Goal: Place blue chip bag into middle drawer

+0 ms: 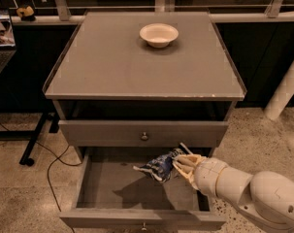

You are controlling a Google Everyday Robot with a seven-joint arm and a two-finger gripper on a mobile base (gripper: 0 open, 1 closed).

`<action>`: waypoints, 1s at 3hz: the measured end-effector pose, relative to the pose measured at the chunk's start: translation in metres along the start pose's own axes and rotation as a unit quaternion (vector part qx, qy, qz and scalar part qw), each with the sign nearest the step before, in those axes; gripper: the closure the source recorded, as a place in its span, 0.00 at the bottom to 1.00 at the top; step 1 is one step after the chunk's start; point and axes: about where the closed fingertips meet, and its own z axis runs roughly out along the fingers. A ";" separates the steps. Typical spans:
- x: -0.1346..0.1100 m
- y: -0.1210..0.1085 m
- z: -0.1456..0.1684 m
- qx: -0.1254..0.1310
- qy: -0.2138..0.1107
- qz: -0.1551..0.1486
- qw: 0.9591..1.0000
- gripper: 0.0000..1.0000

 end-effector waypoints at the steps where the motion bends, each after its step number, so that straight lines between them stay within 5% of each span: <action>1: 0.000 0.000 0.000 0.000 0.000 0.000 1.000 1.00; 2: 0.010 0.009 0.010 -0.007 0.007 0.008 1.000 1.00; 3: 0.051 0.013 0.030 -0.010 0.033 0.036 0.999 1.00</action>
Offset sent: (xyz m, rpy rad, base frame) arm -0.0039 0.0109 -0.0359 0.0038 0.0590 -0.0081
